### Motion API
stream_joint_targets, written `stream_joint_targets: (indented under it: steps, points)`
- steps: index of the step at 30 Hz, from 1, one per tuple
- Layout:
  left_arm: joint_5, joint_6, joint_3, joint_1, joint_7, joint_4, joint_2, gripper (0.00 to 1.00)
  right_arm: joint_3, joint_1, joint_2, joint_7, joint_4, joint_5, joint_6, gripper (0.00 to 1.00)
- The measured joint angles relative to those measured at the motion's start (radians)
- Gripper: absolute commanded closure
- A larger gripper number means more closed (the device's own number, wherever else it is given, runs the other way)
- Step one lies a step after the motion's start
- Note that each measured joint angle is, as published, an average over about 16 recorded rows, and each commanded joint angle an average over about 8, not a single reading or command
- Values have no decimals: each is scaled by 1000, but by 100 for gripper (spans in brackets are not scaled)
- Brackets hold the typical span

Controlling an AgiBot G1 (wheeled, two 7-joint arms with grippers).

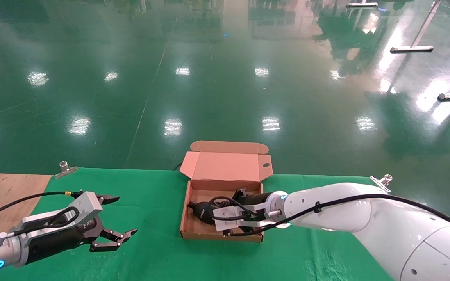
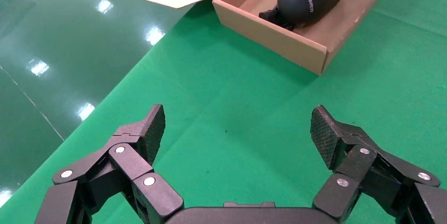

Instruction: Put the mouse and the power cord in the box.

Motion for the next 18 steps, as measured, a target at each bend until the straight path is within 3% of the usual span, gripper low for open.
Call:
stream_joint_targets:
  steps: [18]
  points:
    - [-3,17,-17,4,-17,-21,-4,0,44,-14,26,17,27,23,-36,0]
